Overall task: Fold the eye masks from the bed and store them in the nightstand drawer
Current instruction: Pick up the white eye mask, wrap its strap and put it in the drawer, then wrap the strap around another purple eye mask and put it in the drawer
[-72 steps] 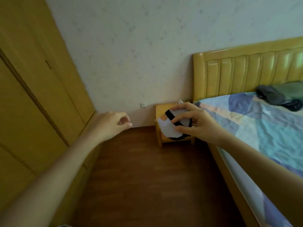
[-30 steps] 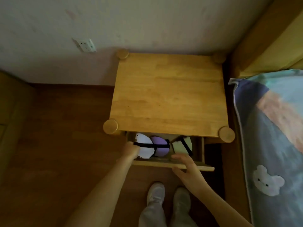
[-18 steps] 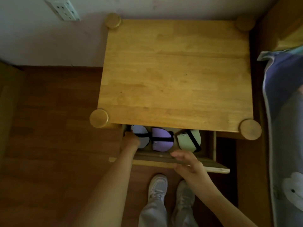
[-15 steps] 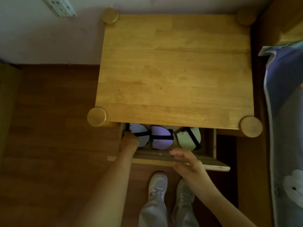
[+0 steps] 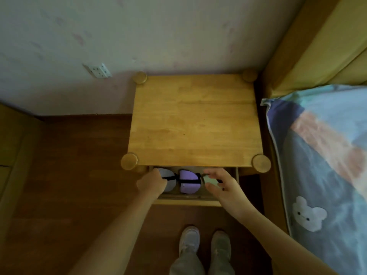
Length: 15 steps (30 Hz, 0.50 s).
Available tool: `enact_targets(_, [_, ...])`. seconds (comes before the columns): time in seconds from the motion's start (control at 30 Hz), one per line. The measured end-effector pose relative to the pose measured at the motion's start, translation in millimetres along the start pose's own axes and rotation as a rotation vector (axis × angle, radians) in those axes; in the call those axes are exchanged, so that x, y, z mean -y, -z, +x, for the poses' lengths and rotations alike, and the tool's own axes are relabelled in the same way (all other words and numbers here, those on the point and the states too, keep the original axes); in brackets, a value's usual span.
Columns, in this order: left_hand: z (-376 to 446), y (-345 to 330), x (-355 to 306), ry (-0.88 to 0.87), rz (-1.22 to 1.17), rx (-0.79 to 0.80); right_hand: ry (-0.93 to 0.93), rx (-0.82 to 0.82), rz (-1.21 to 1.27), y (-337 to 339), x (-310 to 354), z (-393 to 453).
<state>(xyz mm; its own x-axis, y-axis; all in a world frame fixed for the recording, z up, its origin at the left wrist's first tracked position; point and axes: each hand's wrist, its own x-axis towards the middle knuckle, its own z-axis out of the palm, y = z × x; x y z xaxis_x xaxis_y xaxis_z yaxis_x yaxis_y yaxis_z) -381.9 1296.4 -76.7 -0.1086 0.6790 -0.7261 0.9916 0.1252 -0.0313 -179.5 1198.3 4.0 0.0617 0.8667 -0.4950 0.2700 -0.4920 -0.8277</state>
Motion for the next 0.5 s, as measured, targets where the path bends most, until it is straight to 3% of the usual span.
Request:
enact_targets(0.13, [-53.5,45.0,5.6,-0.078,-0.057,0.177,0.081,-0.016,-0.055,29.2,51.2,-30.3])
enact_targets(0.2, [-92.6,82.7,-0.7,-0.19,-0.082,0.153,0.139,-0.018,-0.094,48.6,85.7,-49.9])
enact_targets(0.5, [-300.0,299.1,-61.2,-0.599,-0.13,-0.469,0.461,-0.189,-0.341,154.6,261.9,-150.8])
